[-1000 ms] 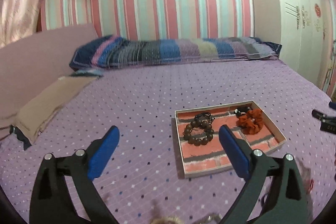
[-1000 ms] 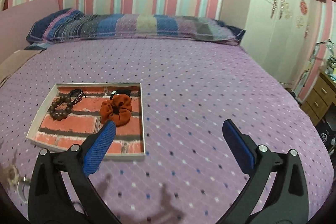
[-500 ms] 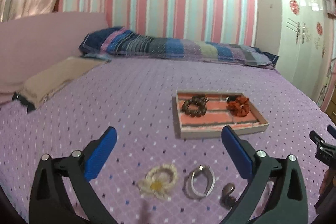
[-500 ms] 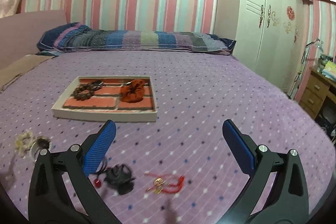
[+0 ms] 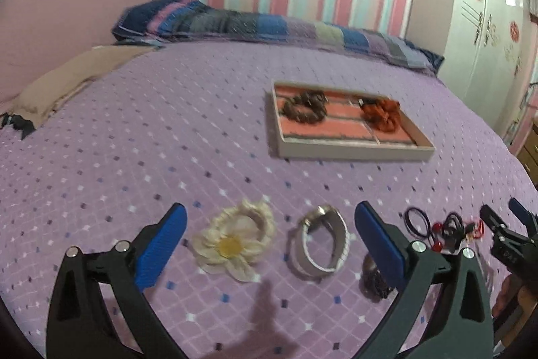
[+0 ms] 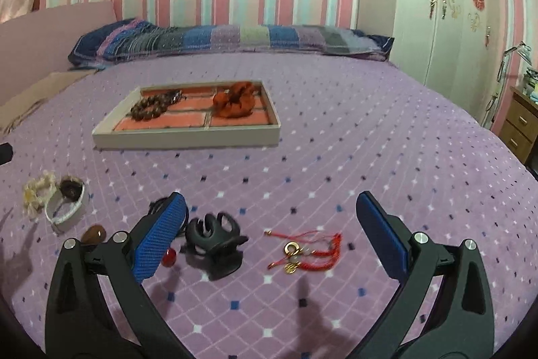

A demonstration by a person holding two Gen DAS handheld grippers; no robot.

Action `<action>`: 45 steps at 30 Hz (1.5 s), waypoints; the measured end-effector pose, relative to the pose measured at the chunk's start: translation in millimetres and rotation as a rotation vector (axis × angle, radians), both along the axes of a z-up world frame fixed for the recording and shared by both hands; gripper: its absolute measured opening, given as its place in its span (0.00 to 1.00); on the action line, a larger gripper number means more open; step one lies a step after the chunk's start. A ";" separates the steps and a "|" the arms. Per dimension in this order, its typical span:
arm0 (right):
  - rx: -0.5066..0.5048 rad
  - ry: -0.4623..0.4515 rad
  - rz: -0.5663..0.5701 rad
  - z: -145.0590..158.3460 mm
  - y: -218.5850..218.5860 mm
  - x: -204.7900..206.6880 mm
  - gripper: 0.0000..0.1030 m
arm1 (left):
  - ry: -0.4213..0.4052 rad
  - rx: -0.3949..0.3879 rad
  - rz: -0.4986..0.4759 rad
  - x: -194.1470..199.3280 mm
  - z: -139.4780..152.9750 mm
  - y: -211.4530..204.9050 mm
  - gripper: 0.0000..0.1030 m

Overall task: Organize jewelry
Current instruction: 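Withdraw both tools from the tray back toward the remaining items, then grasp white watch with left tool while right tool grasps black claw clip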

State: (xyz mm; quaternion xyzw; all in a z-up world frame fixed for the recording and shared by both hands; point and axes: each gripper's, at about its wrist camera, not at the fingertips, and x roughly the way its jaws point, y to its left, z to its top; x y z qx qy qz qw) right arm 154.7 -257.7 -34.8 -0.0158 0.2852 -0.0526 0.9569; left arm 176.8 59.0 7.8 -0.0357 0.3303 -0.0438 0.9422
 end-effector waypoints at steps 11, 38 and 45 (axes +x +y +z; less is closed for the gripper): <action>-0.014 0.065 0.027 -29.0 11.2 15.0 0.96 | 0.067 -0.003 -0.057 17.5 -31.5 -17.6 0.95; 0.057 0.129 0.082 -40.0 11.8 27.8 0.70 | 0.150 0.060 -0.085 48.1 -70.7 -32.4 0.51; 0.067 0.133 0.111 -40.2 15.7 27.4 0.56 | 0.176 0.042 -0.103 53.0 -77.8 -31.1 0.28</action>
